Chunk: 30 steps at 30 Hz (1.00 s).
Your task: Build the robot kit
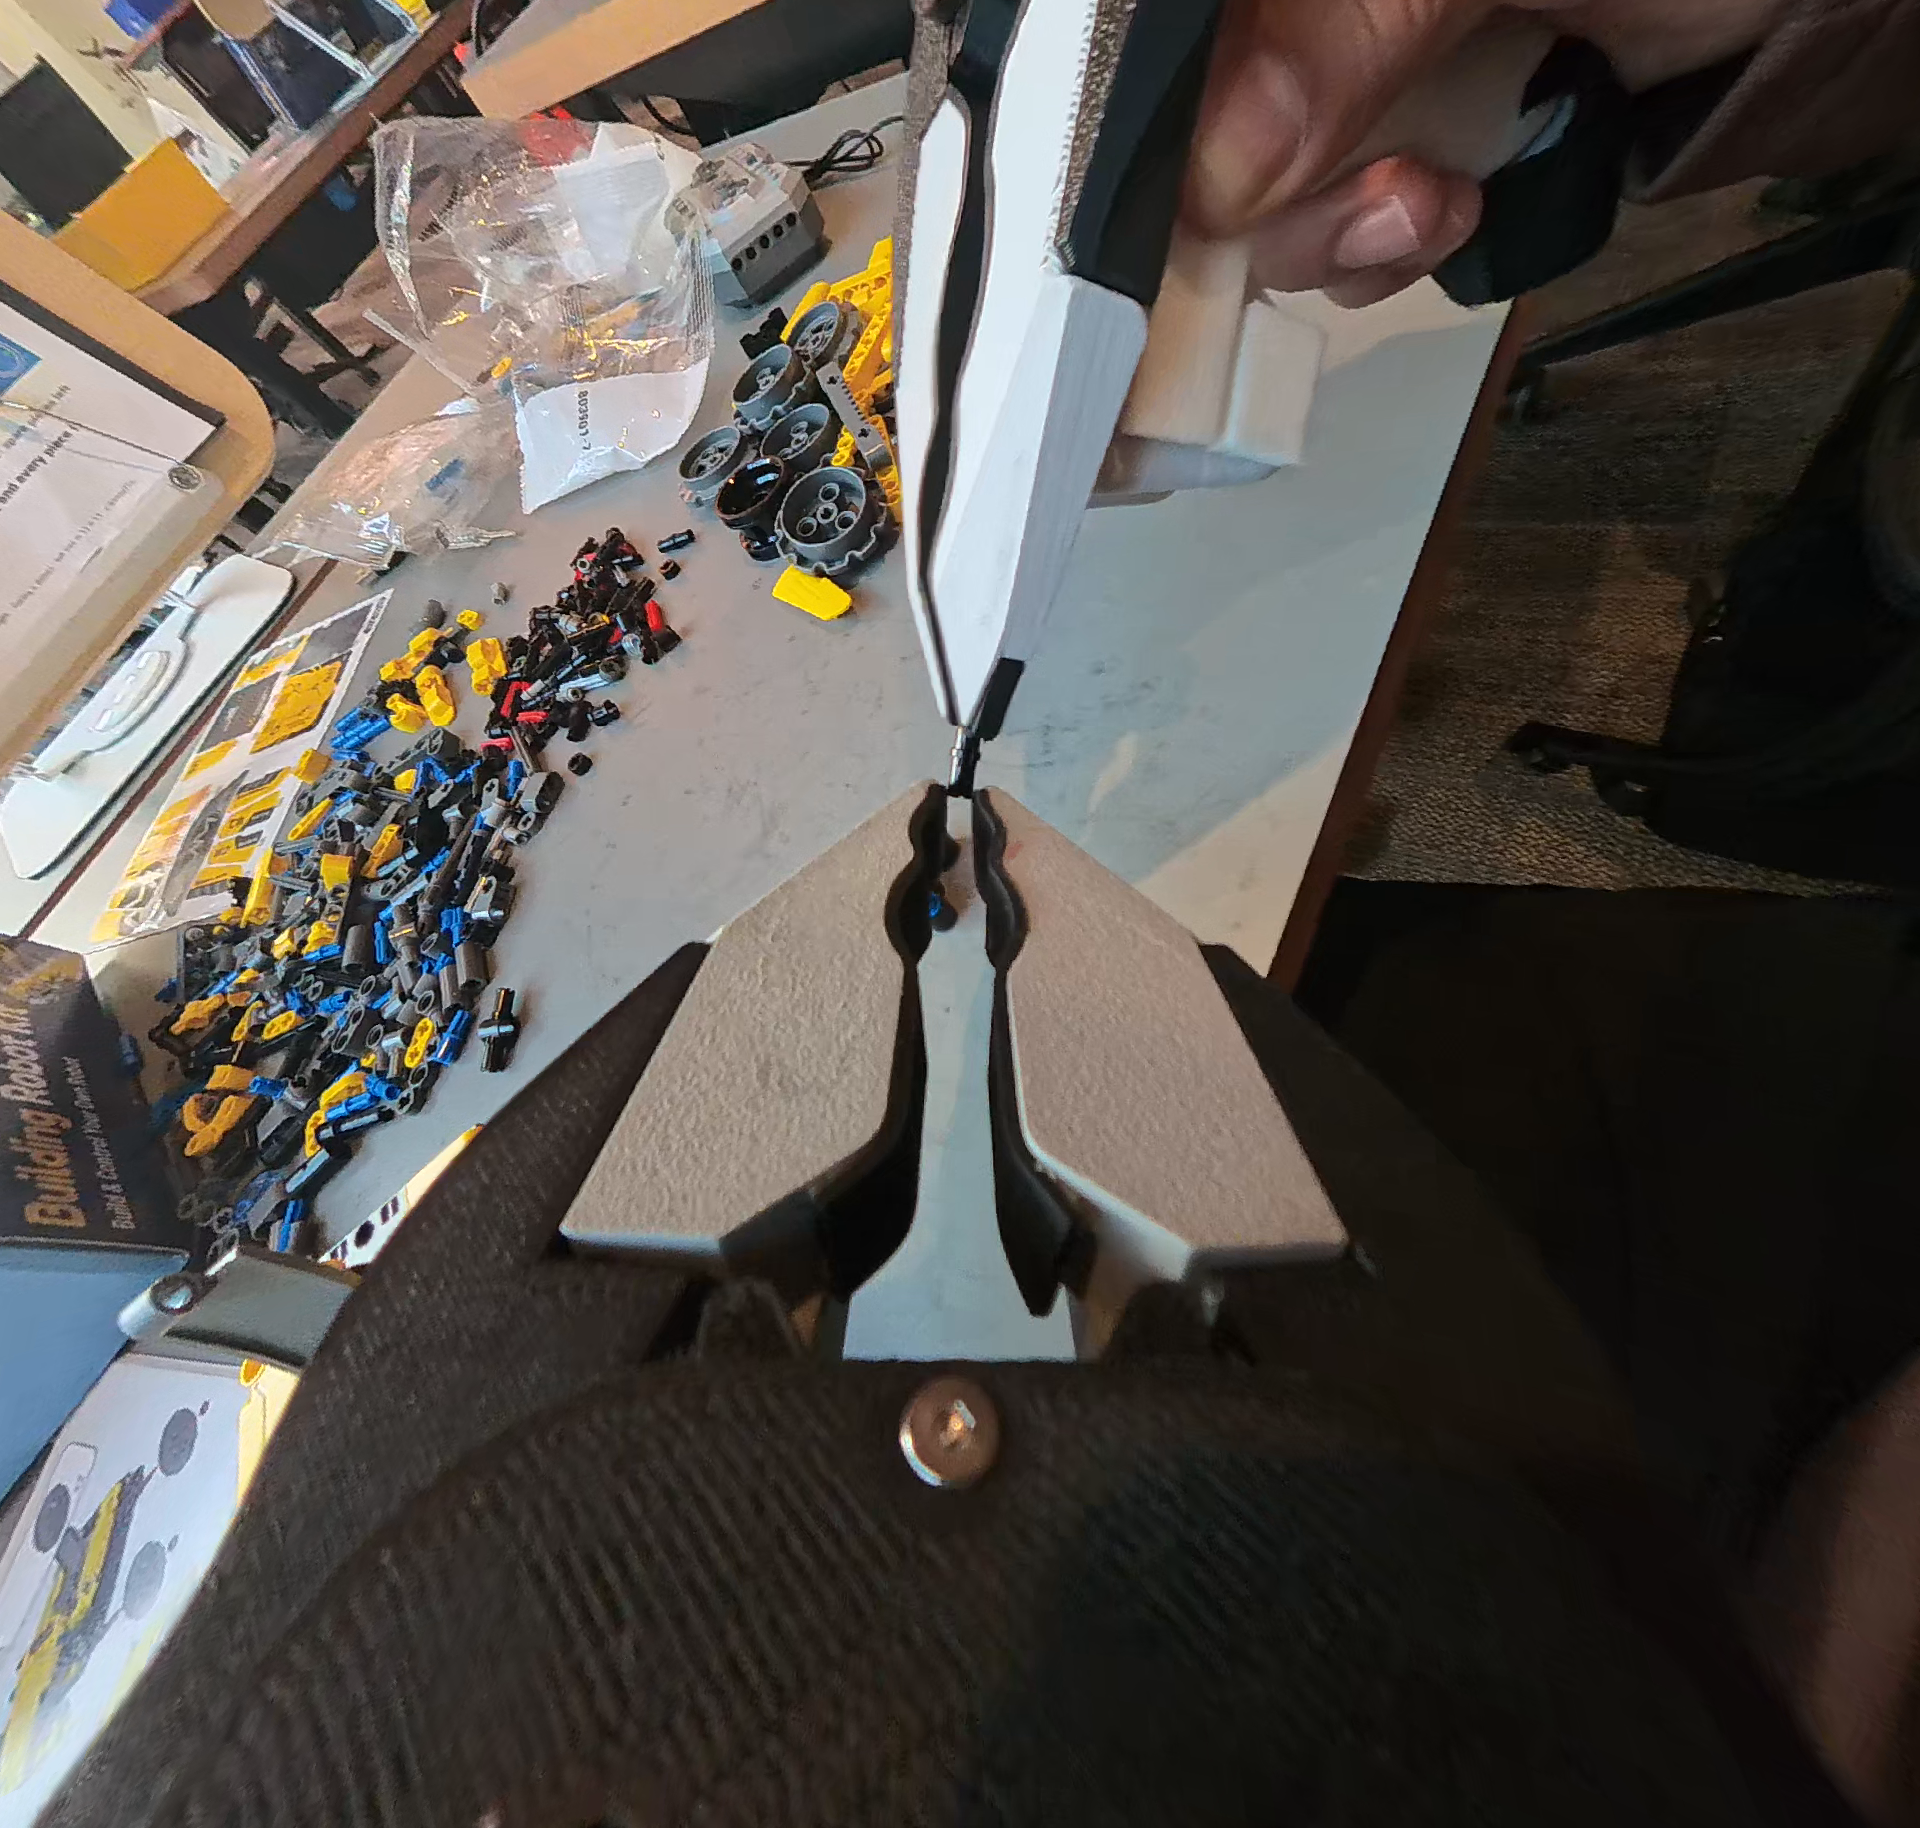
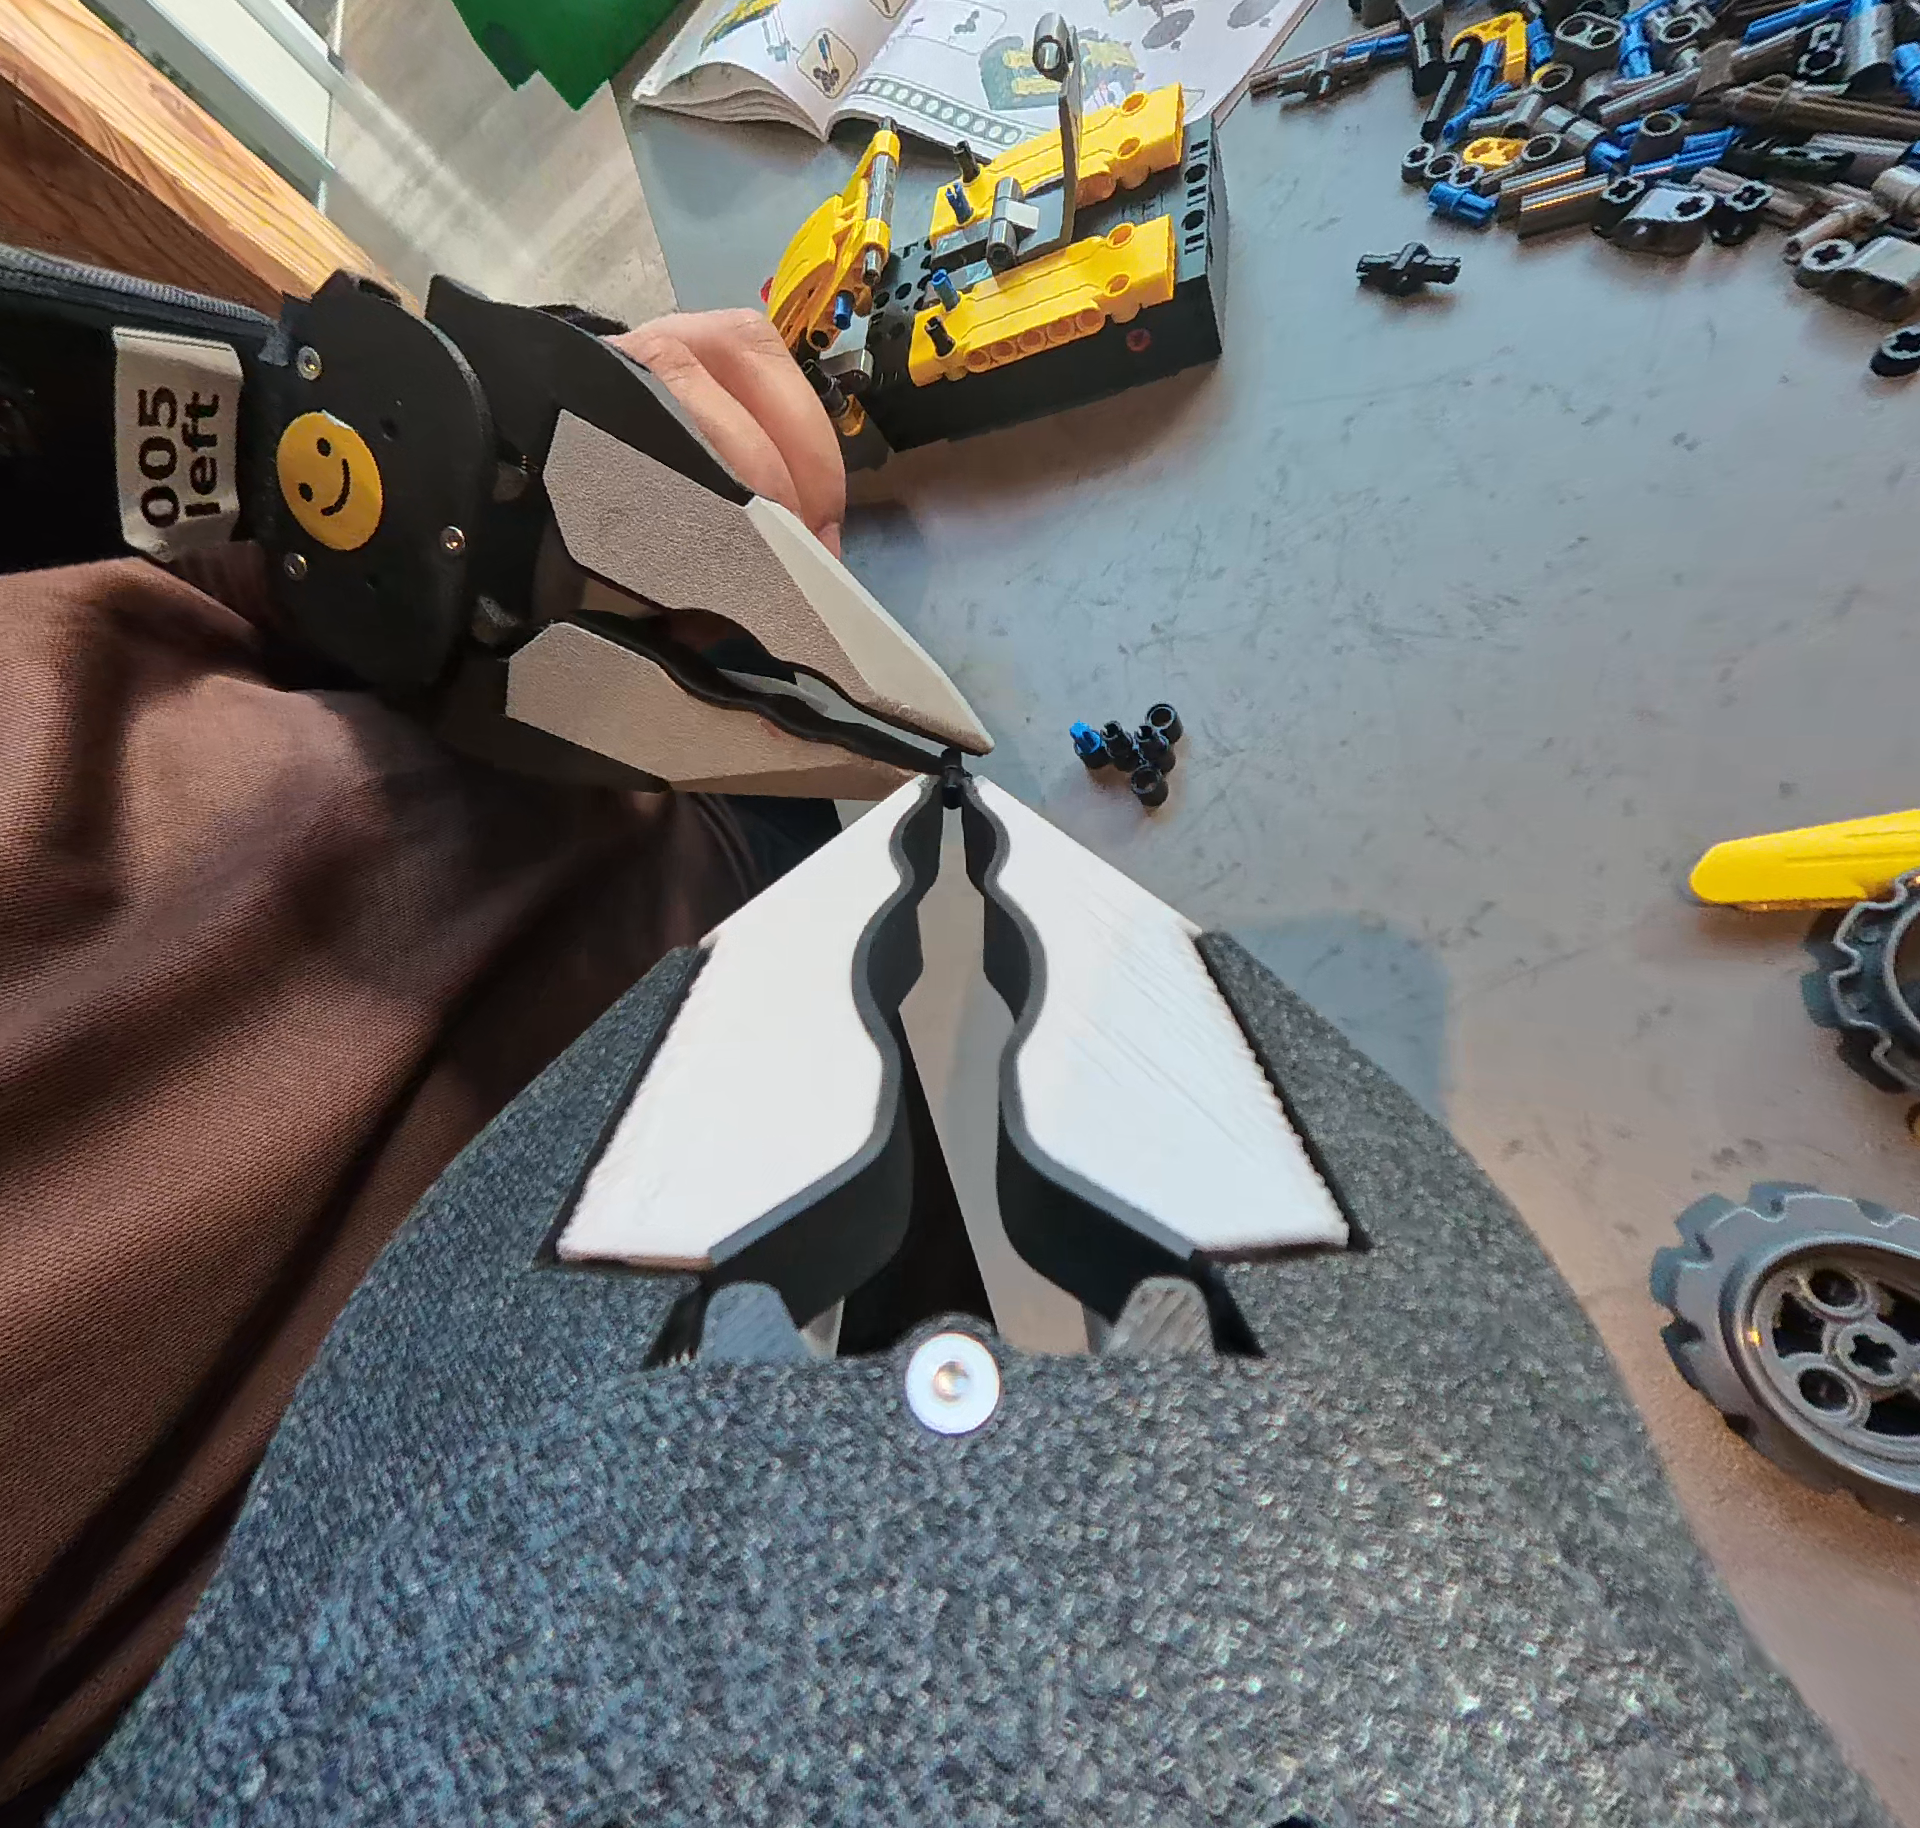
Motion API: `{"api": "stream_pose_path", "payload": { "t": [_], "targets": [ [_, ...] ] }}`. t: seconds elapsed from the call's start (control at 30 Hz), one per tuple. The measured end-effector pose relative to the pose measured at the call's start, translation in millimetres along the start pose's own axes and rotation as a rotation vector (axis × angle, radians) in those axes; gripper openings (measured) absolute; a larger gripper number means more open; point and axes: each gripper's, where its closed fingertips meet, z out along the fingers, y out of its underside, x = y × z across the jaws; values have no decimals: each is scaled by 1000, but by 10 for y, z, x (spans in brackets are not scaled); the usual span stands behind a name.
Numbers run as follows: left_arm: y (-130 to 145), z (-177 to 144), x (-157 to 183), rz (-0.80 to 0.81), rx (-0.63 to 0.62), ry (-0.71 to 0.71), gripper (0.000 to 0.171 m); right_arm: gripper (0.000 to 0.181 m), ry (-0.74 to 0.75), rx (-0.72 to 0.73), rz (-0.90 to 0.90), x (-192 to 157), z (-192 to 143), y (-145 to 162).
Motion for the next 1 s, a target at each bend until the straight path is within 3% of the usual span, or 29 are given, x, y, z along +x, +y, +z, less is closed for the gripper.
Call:
{"api": "stream_pose_path", "payload": {
  "t": [1.0],
  "targets": [
    [21, -1, 19, 48, -7, 1, 2, 0, -4, -17, 8, 7, 20, 23]
  ]
}}
